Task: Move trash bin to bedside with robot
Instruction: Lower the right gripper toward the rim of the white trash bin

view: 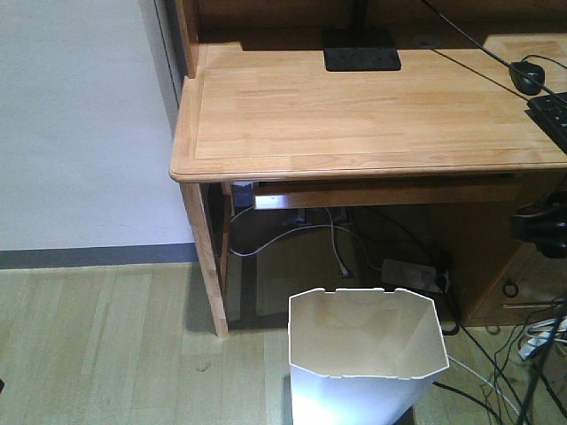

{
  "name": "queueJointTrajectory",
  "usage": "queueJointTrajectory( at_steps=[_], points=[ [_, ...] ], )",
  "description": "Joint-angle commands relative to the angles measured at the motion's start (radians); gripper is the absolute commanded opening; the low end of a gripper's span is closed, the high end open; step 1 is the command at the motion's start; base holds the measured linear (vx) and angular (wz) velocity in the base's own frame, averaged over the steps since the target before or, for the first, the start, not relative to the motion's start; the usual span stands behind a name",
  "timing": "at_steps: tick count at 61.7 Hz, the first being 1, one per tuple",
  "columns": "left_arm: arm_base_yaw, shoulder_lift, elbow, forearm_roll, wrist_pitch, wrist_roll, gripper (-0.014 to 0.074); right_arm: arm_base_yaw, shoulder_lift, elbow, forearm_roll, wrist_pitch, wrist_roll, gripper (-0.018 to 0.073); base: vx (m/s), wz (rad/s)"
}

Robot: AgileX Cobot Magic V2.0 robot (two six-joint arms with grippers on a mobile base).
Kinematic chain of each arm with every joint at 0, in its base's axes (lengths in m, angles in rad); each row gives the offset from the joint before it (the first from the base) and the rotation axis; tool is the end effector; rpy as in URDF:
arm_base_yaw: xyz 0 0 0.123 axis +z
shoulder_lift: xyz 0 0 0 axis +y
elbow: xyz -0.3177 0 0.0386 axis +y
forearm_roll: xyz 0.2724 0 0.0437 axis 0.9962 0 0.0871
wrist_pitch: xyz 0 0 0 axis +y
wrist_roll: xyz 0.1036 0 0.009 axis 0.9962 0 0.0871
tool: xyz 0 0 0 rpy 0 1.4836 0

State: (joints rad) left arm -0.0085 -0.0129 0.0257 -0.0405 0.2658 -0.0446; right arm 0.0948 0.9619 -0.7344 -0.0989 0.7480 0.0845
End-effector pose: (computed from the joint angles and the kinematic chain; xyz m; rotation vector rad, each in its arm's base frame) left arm 0.0568 -0.0016 0.1779 -0.0585 1.7616 -0.0764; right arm 0.1906 0.0111 0.3064 -0.0723 2.4532 -0.0357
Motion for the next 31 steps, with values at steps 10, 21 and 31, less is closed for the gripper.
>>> queueJointTrajectory(
  at_steps=[10, 21, 31],
  points=[
    [-0.006, -0.014, 0.019, -0.004, -0.069, -0.006, -0.0006, -0.007, 0.180, -0.041, -0.082, -0.062, -0.003, 0.0463, 0.00, 0.00],
    [-0.006, -0.014, 0.019, -0.004, -0.069, -0.006, -0.0006, -0.085, 0.310, -0.049, -0.038, -0.094, -0.009, 0.0463, 0.00, 0.00],
    [-0.006, -0.014, 0.019, -0.004, -0.069, -0.006, -0.0006, -0.172, 0.397, -0.049, 0.066, -0.133, -0.113, 0.0463, 0.00, 0.00]
  ],
)
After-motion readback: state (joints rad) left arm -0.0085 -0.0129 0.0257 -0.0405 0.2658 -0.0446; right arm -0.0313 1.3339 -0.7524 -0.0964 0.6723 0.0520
